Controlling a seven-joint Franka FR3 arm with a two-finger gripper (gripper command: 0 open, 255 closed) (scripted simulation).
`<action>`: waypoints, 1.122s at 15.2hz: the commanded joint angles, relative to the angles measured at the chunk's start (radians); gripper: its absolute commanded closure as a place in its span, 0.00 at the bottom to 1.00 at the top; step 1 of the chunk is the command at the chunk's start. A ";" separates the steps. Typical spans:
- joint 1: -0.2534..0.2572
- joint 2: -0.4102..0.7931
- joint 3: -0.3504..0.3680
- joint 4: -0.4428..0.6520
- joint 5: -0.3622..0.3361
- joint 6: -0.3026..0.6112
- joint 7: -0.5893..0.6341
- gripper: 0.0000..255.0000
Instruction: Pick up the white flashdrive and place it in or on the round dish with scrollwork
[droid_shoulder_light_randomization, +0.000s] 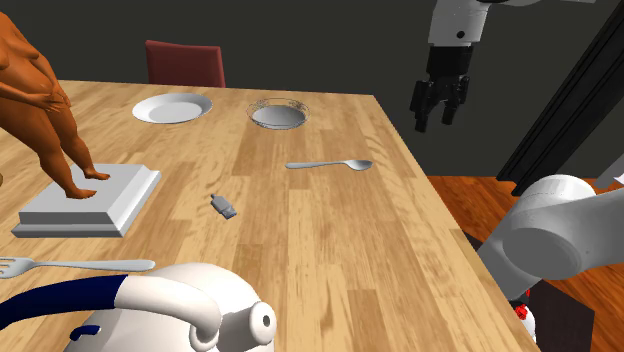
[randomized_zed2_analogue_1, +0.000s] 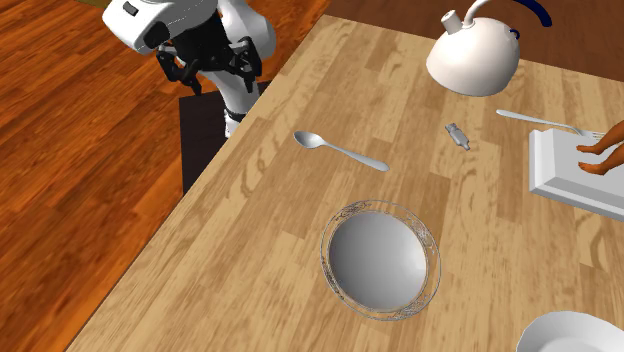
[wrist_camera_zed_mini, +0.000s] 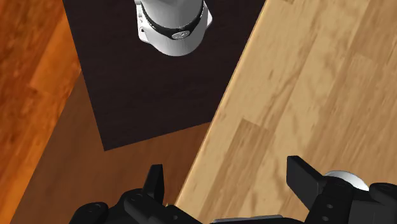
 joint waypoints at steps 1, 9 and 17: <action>0.000 0.000 0.000 0.000 0.000 0.000 0.000 0.00; 0.054 0.048 0.186 -0.005 0.147 0.115 0.233 0.00; 0.087 0.189 0.371 0.074 0.235 0.251 0.459 0.00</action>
